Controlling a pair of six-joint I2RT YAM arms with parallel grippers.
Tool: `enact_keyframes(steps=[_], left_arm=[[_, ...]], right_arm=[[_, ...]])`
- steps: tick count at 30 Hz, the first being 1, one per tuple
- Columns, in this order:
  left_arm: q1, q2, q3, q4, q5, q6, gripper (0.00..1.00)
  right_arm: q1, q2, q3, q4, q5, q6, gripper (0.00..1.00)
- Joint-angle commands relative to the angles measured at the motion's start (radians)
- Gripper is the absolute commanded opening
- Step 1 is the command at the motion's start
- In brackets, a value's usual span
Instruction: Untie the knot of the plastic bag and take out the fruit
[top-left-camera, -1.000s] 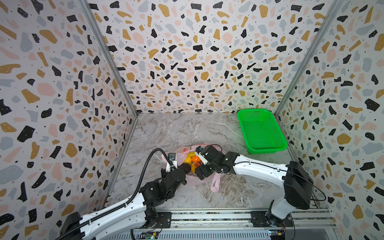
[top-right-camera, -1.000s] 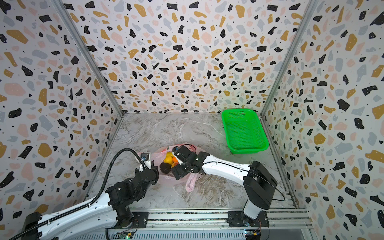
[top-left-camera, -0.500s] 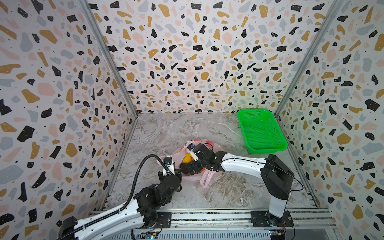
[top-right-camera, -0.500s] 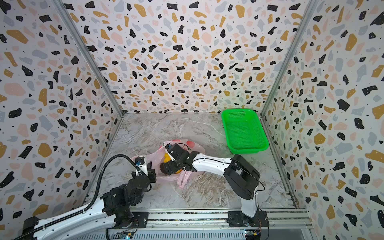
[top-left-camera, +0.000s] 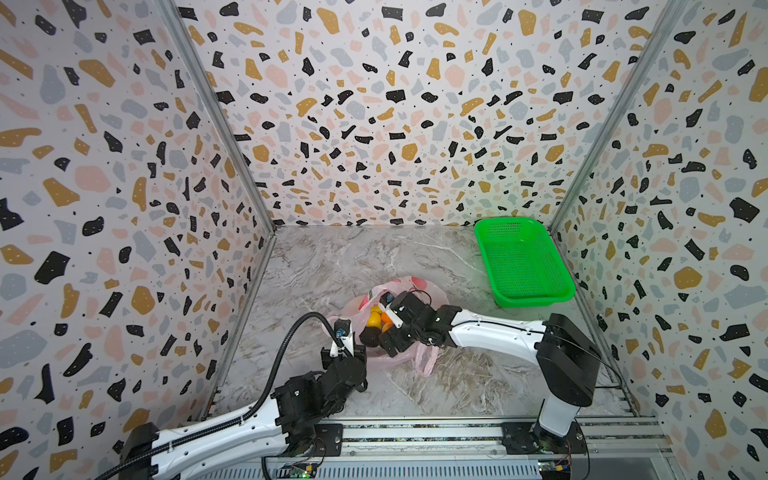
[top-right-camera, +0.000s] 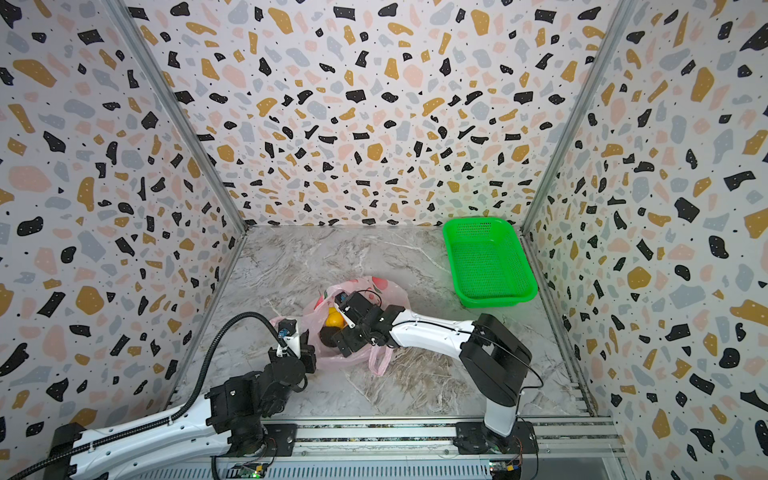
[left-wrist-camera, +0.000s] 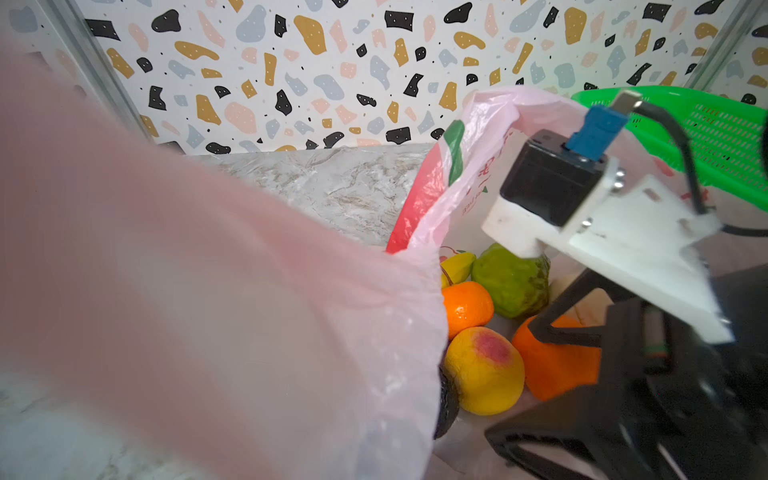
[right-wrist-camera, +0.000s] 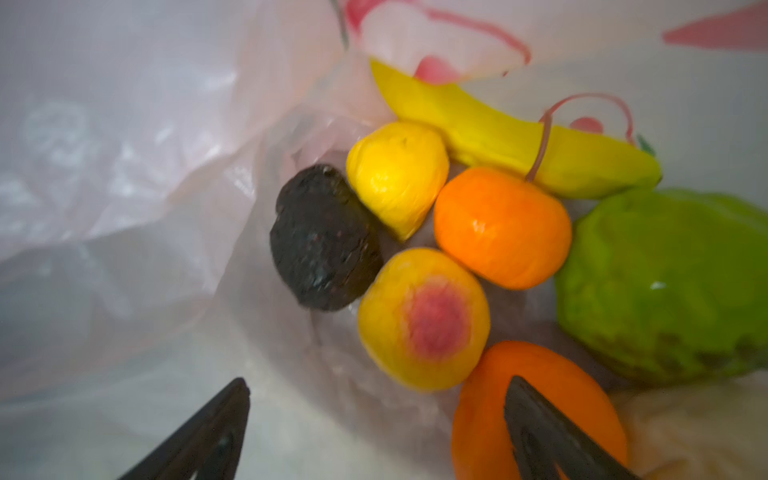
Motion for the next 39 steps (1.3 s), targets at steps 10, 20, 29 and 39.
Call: enact_keyframes(steps=[10, 20, 29, 39], left_arm=[[-0.019, -0.005, 0.011, -0.01, -0.028, -0.031, 0.0], [-0.025, -0.003, 0.007, -0.003, -0.025, -0.022, 0.0], [-0.032, -0.008, -0.006, 0.027, -0.037, -0.002, 0.0], [-0.032, -0.03, -0.012, 0.062, -0.058, 0.032, 0.0]], right_arm=[[0.057, -0.061, -0.129, -0.151, 0.016, 0.019, 0.99], [0.062, -0.056, -0.087, -0.154, 0.03, -0.013, 0.99], [0.041, -0.064, -0.008, -0.085, 0.054, -0.017, 0.99], [-0.016, 0.003, -0.012, 0.092, 0.039, 0.029, 0.97]])
